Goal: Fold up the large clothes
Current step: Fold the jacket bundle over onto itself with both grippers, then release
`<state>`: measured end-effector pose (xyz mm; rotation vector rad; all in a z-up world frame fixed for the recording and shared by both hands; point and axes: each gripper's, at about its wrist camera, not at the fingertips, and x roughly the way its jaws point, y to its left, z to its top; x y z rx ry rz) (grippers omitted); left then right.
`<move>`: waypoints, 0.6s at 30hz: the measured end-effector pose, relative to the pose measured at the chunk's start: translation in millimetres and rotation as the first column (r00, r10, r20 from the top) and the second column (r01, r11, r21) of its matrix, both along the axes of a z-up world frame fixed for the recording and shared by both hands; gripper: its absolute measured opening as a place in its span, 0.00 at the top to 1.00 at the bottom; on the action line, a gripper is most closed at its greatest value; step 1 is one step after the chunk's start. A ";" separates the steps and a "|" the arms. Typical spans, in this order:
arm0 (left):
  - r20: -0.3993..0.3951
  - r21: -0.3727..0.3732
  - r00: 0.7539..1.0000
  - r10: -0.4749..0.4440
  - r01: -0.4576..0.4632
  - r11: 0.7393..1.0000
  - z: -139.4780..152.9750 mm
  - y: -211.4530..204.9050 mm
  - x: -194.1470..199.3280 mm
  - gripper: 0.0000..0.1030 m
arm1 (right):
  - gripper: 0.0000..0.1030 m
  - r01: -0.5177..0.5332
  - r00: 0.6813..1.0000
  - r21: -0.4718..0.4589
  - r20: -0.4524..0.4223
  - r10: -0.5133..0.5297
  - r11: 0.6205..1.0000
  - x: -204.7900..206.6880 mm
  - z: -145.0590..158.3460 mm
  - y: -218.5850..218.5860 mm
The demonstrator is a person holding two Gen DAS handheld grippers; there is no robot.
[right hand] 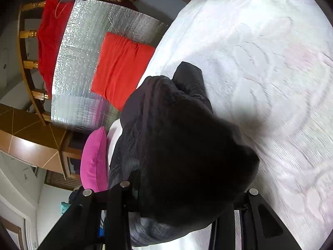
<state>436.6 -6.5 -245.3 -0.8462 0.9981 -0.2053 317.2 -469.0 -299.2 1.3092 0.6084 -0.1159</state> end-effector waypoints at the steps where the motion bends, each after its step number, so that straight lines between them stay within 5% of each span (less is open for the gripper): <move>1: -0.007 -0.001 1.000 -0.001 0.001 1.000 -1.0 2.9 -0.8 0.62 | 0.62 -0.006 1.000 0.002 -0.004 0.006 1.000 -5.1 -0.3 1.4; 14: -0.070 0.039 0.997 -0.041 0.044 0.998 -5.3 50.2 -80.6 0.63 | 0.61 -0.043 0.999 0.073 -0.024 0.045 0.996 -73.7 -19.1 26.1; 18: -0.142 0.073 0.986 -0.092 0.103 0.992 -17.9 59.6 -100.2 0.51 | 0.51 -0.090 0.994 0.123 -0.057 0.098 0.988 -93.0 -26.3 25.2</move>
